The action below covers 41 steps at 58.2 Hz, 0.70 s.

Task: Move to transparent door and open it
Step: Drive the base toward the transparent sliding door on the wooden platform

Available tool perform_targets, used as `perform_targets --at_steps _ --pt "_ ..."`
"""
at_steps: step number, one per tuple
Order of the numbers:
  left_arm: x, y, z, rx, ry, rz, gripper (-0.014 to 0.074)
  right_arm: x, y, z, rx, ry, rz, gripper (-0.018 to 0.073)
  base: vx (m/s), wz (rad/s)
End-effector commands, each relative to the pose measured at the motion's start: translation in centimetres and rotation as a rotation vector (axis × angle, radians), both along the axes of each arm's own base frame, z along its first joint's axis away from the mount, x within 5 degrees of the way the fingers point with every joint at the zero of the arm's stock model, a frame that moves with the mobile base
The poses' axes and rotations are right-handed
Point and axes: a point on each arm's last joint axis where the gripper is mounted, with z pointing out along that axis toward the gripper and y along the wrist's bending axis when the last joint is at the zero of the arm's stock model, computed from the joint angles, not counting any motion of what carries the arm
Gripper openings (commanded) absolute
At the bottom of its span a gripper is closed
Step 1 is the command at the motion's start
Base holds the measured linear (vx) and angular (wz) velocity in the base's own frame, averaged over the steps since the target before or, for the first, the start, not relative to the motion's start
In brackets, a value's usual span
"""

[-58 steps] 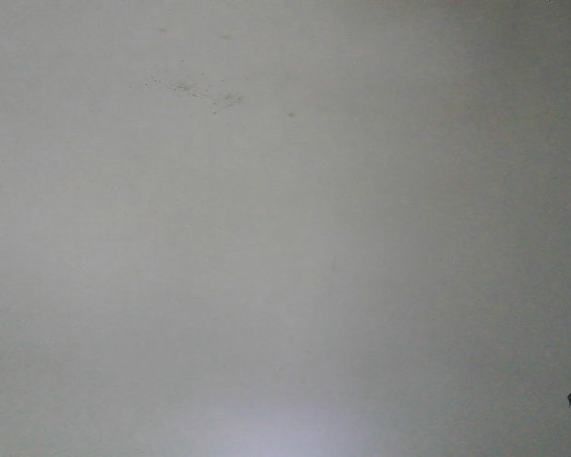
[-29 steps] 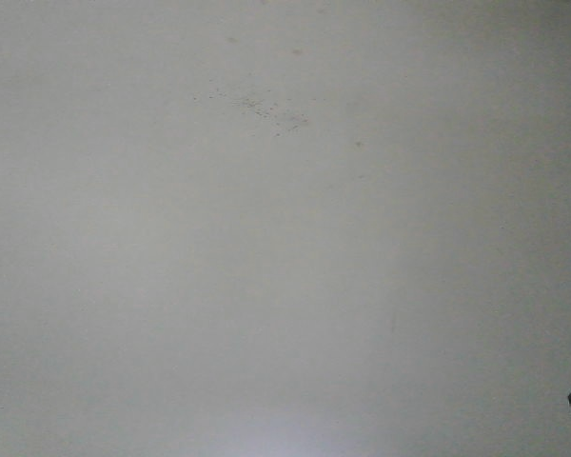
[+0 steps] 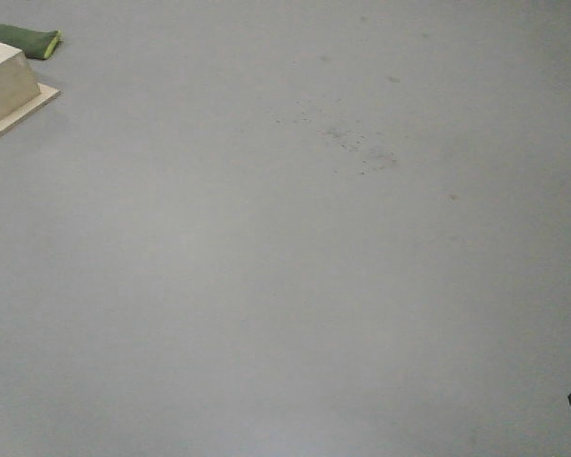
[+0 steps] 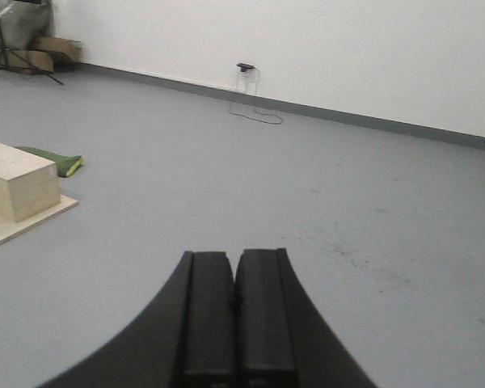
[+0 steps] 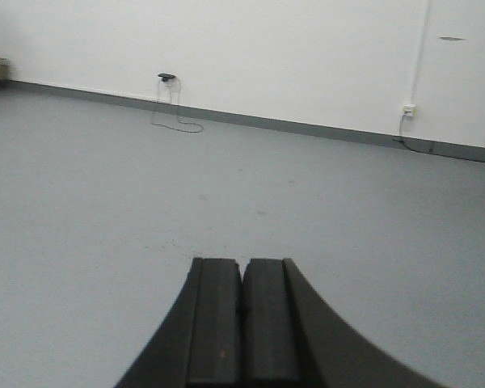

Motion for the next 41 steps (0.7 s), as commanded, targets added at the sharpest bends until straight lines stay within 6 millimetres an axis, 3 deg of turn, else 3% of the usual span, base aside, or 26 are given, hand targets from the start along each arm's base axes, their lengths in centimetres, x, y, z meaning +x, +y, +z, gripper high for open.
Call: perform_targets --at_steps 1,41 --pt "-0.05 -0.07 0.59 -0.005 -0.091 -0.008 0.0003 -0.05 -0.09 0.65 -0.011 -0.087 -0.011 -0.0003 0.52 0.46" --pt "-0.05 -0.07 0.59 -0.005 -0.091 -0.008 0.0003 -0.05 -0.09 0.65 -0.011 -0.087 -0.011 -0.0003 0.52 0.53"
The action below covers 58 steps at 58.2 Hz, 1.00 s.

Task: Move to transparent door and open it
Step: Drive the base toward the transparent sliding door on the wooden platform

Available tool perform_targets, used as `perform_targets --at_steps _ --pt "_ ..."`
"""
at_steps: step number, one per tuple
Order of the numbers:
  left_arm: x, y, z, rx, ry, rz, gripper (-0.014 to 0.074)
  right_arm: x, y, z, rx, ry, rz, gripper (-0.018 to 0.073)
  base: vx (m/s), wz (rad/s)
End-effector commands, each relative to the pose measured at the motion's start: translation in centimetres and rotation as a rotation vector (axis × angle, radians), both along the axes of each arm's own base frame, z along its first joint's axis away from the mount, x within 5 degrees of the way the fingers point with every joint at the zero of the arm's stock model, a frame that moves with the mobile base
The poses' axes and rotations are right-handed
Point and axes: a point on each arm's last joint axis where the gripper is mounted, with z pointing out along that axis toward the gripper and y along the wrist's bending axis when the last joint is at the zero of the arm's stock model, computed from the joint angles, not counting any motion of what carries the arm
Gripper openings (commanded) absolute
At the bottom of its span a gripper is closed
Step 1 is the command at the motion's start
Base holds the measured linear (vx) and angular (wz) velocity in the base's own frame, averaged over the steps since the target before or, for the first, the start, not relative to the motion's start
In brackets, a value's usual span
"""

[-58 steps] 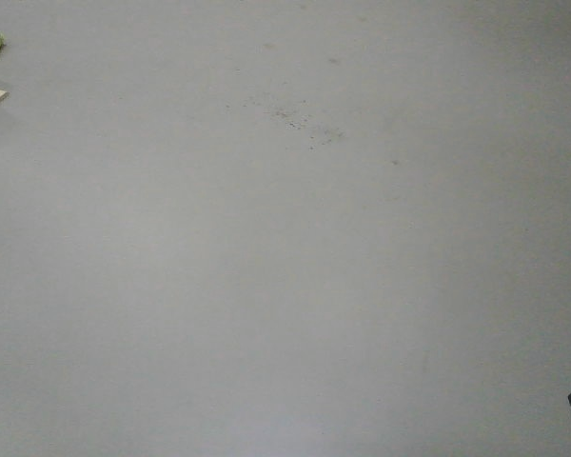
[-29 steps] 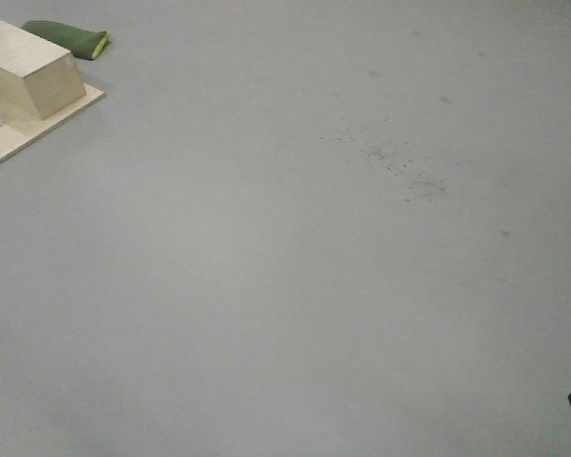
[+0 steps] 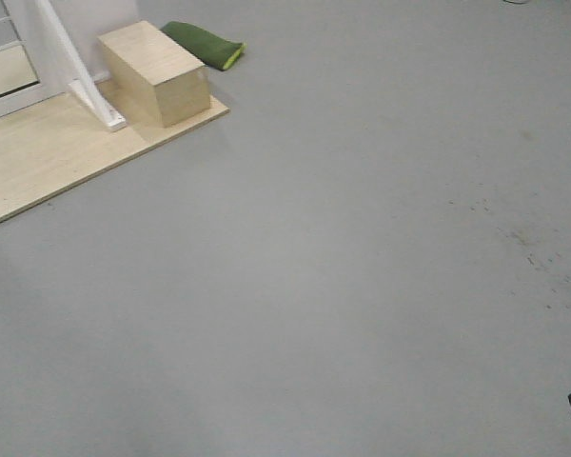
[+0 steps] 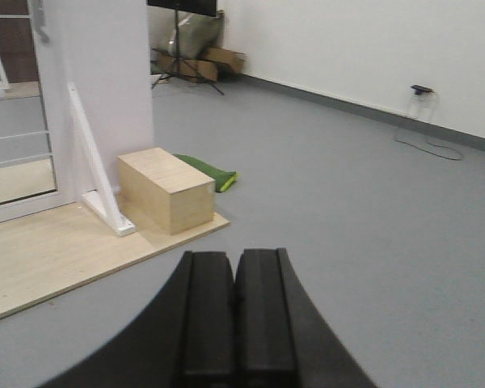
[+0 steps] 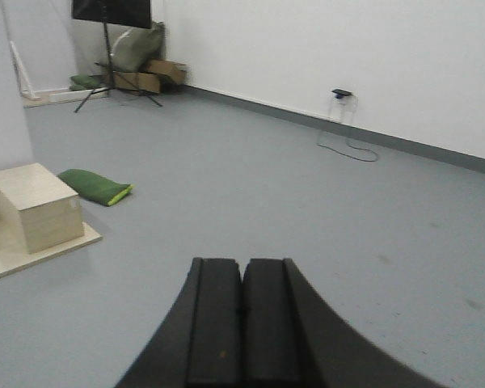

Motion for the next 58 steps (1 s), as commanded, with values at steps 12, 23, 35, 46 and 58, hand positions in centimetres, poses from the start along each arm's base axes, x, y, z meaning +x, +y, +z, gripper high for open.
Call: perform_targets --at_steps 12,23,35,46,58 --pt "-0.05 -0.07 0.59 -0.005 -0.091 -0.008 0.0003 -0.05 -0.09 0.65 -0.011 -0.087 -0.011 -0.0003 0.53 0.67" --pt "-0.05 -0.07 0.59 -0.005 -0.091 -0.008 0.0003 -0.05 -0.09 0.65 -0.011 -0.087 -0.011 -0.0003 0.55 0.71" --pt "-0.05 -0.07 0.59 -0.005 -0.091 -0.008 0.0003 -0.05 -0.09 0.65 -0.011 -0.087 -0.011 -0.0003 0.55 0.67" --pt "-0.05 -0.07 0.59 -0.005 -0.091 -0.008 0.0003 -0.05 -0.09 0.65 -0.011 -0.087 -0.011 -0.0003 0.55 0.48" --pt "-0.05 -0.07 0.59 -0.005 -0.091 -0.008 0.0003 -0.05 -0.09 0.65 -0.011 -0.087 -0.011 -0.0003 0.56 0.25"
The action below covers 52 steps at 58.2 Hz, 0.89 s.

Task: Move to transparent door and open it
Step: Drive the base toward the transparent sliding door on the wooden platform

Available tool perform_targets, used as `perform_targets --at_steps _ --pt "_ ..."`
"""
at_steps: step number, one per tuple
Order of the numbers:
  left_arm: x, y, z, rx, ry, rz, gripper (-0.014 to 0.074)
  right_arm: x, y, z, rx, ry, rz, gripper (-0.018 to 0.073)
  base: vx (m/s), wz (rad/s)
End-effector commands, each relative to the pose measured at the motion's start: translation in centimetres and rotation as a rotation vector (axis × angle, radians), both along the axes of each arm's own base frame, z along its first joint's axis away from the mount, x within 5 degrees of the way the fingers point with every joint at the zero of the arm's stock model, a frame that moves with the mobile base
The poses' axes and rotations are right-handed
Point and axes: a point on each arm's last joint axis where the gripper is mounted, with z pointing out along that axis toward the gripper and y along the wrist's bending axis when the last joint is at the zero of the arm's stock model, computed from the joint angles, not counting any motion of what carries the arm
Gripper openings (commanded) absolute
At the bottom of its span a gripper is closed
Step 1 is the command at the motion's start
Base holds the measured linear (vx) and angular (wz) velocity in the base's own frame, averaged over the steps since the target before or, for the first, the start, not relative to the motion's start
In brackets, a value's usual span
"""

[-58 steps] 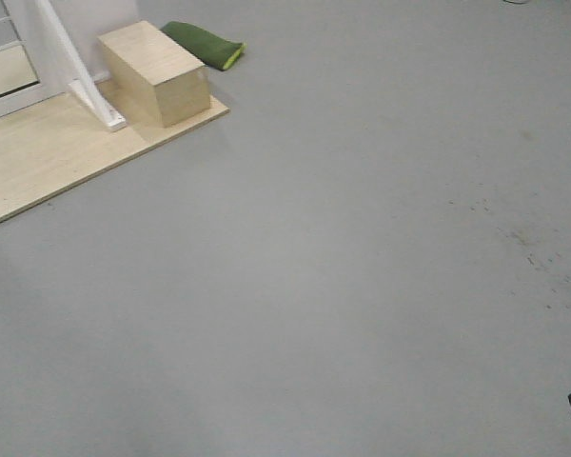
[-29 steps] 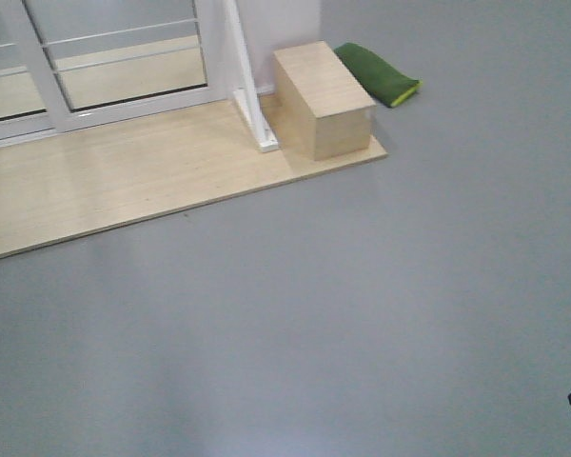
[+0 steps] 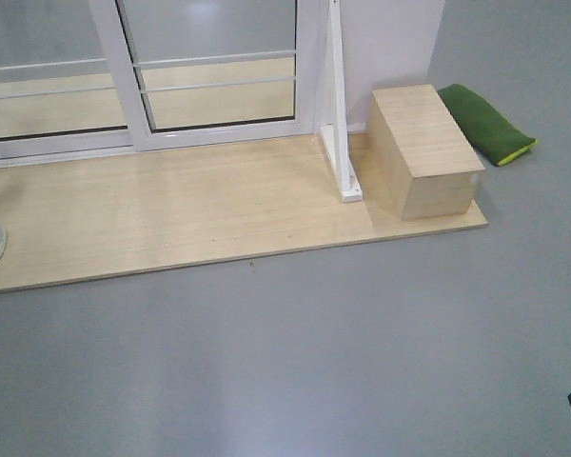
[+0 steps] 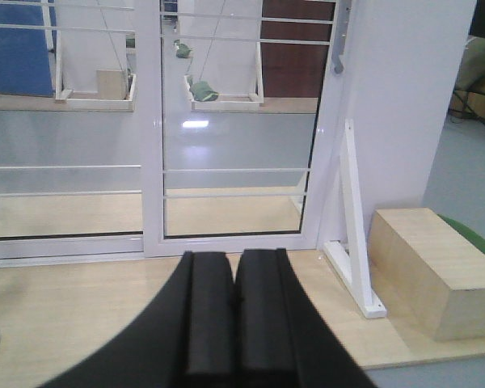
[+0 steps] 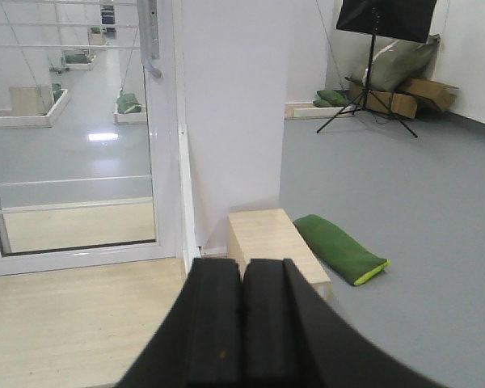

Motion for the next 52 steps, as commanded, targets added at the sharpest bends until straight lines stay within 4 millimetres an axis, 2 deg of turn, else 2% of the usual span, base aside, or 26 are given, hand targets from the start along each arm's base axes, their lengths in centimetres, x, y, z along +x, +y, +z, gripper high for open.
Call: perform_targets --at_steps 1,52 --pt "-0.05 -0.07 0.59 -0.005 -0.091 -0.008 0.0003 -0.05 -0.09 0.65 -0.011 -0.087 -0.011 -0.0003 0.56 0.17" --pt "-0.05 -0.07 0.59 -0.005 -0.091 -0.008 0.0003 -0.05 -0.09 0.65 -0.011 -0.087 -0.011 -0.0003 0.55 0.11"
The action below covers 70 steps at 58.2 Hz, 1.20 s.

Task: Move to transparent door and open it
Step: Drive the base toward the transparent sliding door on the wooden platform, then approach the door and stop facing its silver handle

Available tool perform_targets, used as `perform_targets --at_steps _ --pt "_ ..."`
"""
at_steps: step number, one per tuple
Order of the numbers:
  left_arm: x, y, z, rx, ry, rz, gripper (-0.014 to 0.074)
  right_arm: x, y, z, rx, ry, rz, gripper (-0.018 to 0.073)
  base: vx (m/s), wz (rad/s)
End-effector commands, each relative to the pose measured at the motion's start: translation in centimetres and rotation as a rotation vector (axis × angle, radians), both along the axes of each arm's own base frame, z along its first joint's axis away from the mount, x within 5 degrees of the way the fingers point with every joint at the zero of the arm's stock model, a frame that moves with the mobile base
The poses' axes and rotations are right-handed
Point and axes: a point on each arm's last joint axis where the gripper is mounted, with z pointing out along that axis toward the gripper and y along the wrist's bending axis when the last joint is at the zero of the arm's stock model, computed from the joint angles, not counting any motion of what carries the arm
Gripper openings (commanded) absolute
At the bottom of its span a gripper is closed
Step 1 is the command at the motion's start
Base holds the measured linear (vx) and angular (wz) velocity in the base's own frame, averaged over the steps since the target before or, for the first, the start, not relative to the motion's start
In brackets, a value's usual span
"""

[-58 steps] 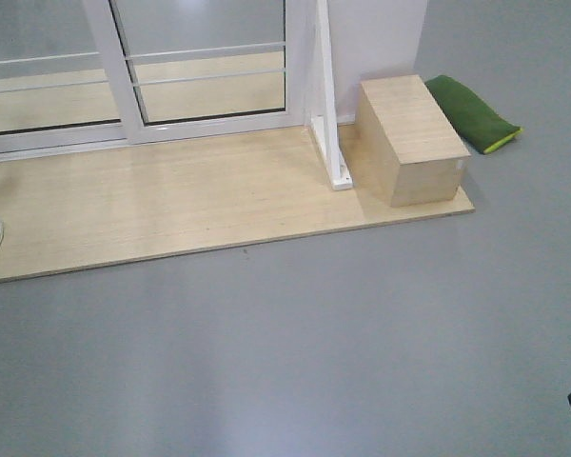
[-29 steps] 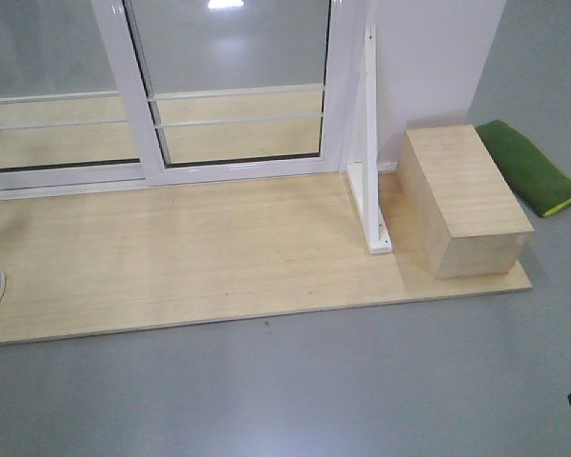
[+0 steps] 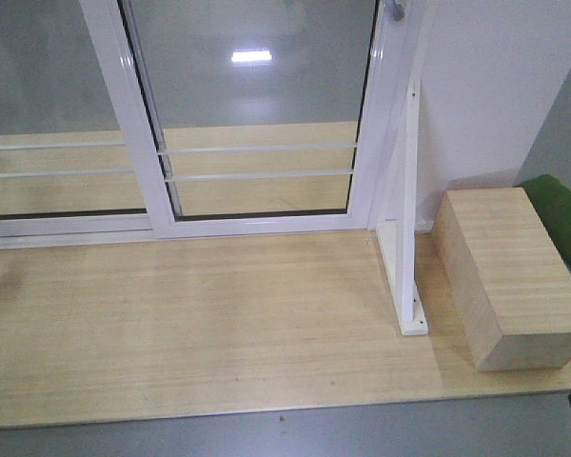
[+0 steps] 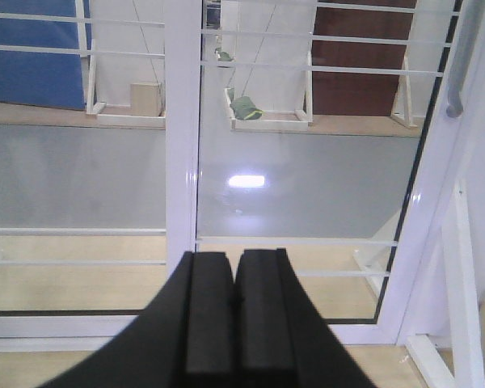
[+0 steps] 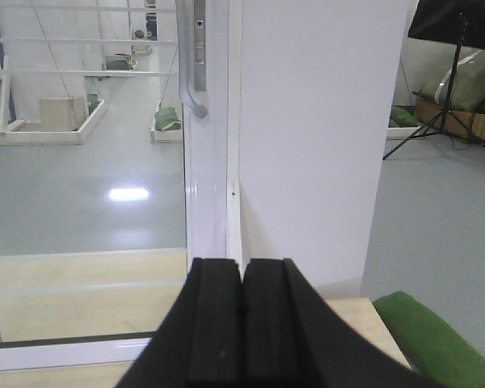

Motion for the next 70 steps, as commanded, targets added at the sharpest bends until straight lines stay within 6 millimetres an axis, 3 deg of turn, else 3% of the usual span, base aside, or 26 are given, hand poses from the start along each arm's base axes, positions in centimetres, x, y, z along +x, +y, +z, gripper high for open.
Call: perform_targets --at_steps 1,70 --pt "-0.05 -0.07 0.59 -0.005 -0.091 -0.008 0.0003 -0.05 -0.09 0.65 -0.011 -0.087 -0.011 -0.0003 0.51 0.05" --pt "-0.05 -0.07 0.59 -0.005 -0.091 -0.008 0.0003 -0.05 -0.09 0.65 -0.011 -0.087 -0.011 -0.0003 0.33 0.03"
